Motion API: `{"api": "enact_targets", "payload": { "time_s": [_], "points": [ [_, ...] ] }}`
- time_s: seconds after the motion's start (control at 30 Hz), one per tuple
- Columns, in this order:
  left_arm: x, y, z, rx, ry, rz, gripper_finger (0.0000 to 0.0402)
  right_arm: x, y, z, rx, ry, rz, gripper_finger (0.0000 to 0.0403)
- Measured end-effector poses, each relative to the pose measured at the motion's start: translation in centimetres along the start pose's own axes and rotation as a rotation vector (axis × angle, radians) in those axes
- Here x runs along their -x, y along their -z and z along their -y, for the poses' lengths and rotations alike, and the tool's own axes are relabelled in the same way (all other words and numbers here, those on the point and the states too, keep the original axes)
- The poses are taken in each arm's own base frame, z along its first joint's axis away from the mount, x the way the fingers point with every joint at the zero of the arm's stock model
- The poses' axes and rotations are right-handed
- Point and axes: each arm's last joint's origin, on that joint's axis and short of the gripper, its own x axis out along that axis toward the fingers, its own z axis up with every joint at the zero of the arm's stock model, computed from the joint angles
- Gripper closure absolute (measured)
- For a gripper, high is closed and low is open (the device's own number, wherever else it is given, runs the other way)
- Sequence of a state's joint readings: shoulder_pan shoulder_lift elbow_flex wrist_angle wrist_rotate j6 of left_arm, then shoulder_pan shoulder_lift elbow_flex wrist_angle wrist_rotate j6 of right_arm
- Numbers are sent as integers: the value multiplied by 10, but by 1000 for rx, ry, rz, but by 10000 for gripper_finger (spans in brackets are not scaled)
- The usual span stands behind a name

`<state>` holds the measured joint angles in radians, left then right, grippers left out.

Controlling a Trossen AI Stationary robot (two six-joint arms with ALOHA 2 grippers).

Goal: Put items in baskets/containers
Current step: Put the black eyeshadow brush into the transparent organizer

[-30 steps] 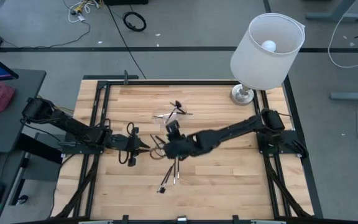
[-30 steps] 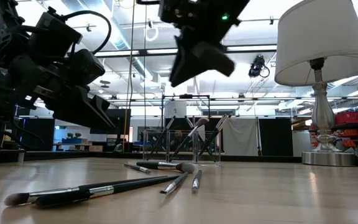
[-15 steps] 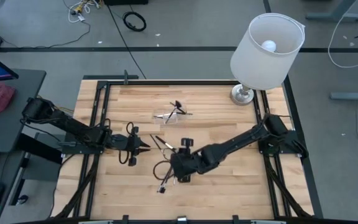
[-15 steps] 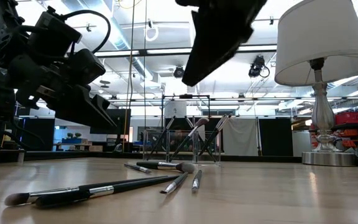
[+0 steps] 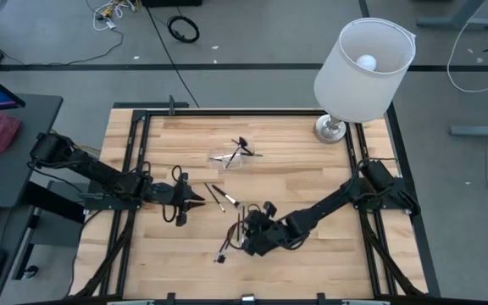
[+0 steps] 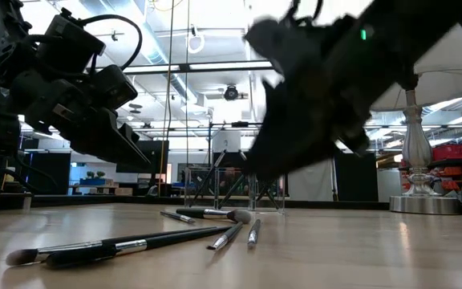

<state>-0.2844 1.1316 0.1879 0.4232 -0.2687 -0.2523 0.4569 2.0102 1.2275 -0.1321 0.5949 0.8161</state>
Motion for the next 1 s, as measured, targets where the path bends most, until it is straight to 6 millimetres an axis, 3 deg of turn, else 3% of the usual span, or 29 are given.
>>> {"api": "enact_targets", "payload": {
  "time_s": [0.23, 0.53, 1.0],
  "points": [
    [0, -2, 0, 3, 4, 16, 330, -9, 6, 11, -22, 76, 14, 268],
    [0, -2, 0, 4, 5, 18, 330, -38, 21, 11, -34, 41, 4, 268],
    [0, -2, 0, 4, 5, 18, 330, -42, 26, 16, 235, 85, -31, 278]
  ]
}}
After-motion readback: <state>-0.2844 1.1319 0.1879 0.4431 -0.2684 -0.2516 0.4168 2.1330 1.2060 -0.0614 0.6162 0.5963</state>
